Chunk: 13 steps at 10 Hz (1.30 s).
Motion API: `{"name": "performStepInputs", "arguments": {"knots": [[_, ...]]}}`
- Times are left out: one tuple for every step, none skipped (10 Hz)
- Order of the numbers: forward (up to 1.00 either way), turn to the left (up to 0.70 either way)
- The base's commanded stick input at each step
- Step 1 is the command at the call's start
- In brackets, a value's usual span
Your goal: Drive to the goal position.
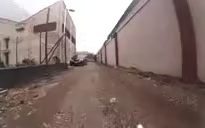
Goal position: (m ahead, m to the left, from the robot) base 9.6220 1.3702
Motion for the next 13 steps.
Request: {"name": "performStepInputs", "arguments": {"knots": [[0.7, 0.0], [0.7, 0.0], [0.7, 0.0], [0.7, 0.0], [0.7, 0.0], [0.7, 0.0], [0.7, 0.0], [0.7, 0.0], [0.7, 0.0], [0.7, 0.0], [0.7, 0.0], [0.7, 0.0], [0.7, 0.0]]}}
